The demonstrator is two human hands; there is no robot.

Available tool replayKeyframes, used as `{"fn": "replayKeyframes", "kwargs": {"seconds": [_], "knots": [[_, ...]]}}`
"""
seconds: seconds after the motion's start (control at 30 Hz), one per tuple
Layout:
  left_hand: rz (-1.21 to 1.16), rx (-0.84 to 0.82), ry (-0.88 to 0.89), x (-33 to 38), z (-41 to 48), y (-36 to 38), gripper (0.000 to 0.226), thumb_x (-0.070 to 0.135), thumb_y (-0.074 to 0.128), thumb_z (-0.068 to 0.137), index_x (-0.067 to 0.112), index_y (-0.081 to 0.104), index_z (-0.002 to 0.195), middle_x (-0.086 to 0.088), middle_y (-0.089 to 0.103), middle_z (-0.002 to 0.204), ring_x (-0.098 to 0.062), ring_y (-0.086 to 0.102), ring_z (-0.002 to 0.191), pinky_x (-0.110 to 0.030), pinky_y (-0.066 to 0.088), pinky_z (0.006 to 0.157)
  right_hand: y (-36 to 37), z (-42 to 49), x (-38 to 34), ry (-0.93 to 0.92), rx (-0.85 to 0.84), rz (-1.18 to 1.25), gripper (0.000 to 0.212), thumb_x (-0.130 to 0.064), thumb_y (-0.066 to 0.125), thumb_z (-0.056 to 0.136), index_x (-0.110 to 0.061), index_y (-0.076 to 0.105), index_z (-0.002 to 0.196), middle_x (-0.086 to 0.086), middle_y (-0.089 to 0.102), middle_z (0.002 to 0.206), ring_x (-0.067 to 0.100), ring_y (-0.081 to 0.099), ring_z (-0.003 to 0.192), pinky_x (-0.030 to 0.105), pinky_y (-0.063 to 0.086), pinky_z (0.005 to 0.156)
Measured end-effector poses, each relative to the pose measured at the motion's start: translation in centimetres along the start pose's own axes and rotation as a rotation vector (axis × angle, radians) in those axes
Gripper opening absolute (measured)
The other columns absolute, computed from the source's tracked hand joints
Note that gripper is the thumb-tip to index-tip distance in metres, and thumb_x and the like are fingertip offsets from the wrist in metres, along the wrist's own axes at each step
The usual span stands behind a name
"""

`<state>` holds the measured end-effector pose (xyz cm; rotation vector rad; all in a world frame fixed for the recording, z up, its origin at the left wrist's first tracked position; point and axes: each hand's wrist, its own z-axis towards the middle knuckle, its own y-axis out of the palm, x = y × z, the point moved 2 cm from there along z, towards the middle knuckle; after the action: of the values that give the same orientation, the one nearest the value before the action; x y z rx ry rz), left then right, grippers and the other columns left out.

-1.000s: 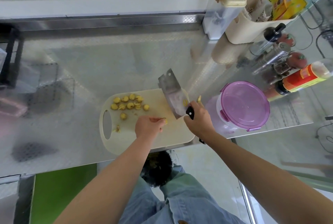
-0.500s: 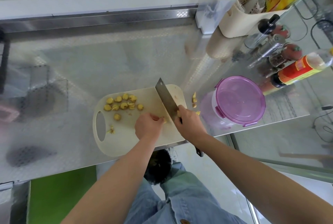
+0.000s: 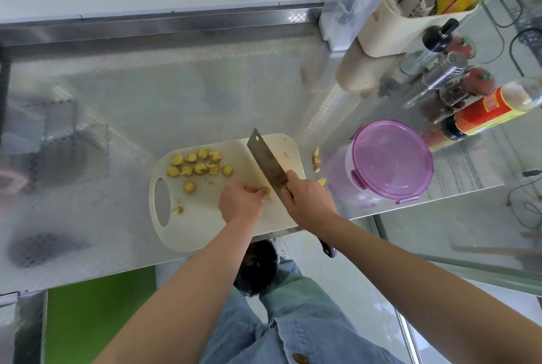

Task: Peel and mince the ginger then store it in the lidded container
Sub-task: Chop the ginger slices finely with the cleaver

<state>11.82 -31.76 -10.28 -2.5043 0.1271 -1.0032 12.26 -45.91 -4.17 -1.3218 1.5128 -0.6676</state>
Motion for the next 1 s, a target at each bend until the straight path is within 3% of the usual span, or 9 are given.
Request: {"fn": "replayKeyframes", "kwargs": {"seconds": [0.13, 0.3, 0.47, 0.73, 0.87, 1.0], "knots": [[-0.021, -0.001, -0.021, 0.3, 0.1, -0.1, 0.027, 0.028, 0.084, 0.065, 0.018, 0.060, 0.059, -0.006, 0.070, 0.062, -0.033, 0.070, 0.069, -0.045, 0.059, 0.071, -0.1, -0.1, -0.6, -0.023, -0.012, 0.001, 0.013, -0.025, 0.037, 0.100, -0.013, 0.041, 0.104, 0.005, 0.052, 0.072, 0.027, 0.050, 0.061, 0.033, 0.037, 0.055], [-0.030, 0.001, -0.018, 0.3, 0.2, 0.0, 0.028, 0.027, 0.086, 0.064, 0.018, 0.062, 0.056, -0.005, 0.071, 0.063, -0.032, 0.071, 0.069, -0.044, 0.059, 0.071, -0.1, 0.0, -0.9, -0.018, -0.042, -0.005, 0.013, -0.026, 0.036, 0.101, -0.015, 0.040, 0.105, 0.003, 0.050, 0.074, 0.023, 0.048, 0.061, 0.030, 0.032, 0.052], [-0.023, 0.004, -0.009, 0.2, 0.3, 0.1, 0.025, 0.028, 0.086, 0.064, 0.018, 0.063, 0.059, -0.006, 0.071, 0.066, -0.031, 0.071, 0.070, -0.044, 0.059, 0.073, -0.1, -0.3, -0.8, -0.018, -0.055, -0.026, 0.015, -0.028, 0.036, 0.101, -0.014, 0.040, 0.106, 0.005, 0.053, 0.075, 0.027, 0.052, 0.064, 0.033, 0.037, 0.055], [-0.014, -0.014, -0.003, -0.1, 0.7, 0.3, 0.022, 0.029, 0.086, 0.062, 0.017, 0.067, 0.060, -0.004, 0.071, 0.064, -0.030, 0.071, 0.068, -0.043, 0.060, 0.071, -0.1, -0.3, -1.2, -0.027, -0.117, -0.071, 0.004, -0.018, 0.036, 0.099, -0.016, 0.032, 0.099, 0.000, 0.039, 0.065, 0.024, 0.046, 0.061, 0.032, 0.030, 0.052], [-0.016, -0.007, 0.000, 0.1, 0.7, 0.2, 0.022, 0.025, 0.085, 0.063, 0.018, 0.064, 0.058, -0.006, 0.071, 0.065, -0.031, 0.071, 0.068, -0.045, 0.059, 0.071, 0.1, 0.0, -1.0, -0.028, -0.125, -0.013, 0.008, -0.020, 0.036, 0.099, -0.017, 0.030, 0.095, 0.001, 0.041, 0.066, 0.022, 0.045, 0.059, 0.030, 0.027, 0.047], [-0.002, -0.020, 0.007, 0.2, 0.5, 0.1, 0.022, 0.022, 0.084, 0.067, 0.017, 0.065, 0.058, -0.007, 0.071, 0.065, -0.031, 0.070, 0.067, -0.045, 0.059, 0.071, 1.1, -0.2, -0.7, -0.005, -0.115, 0.037, 0.005, -0.019, 0.036, 0.098, -0.014, 0.034, 0.097, 0.007, 0.050, 0.073, 0.029, 0.052, 0.065, 0.034, 0.034, 0.055]]}}
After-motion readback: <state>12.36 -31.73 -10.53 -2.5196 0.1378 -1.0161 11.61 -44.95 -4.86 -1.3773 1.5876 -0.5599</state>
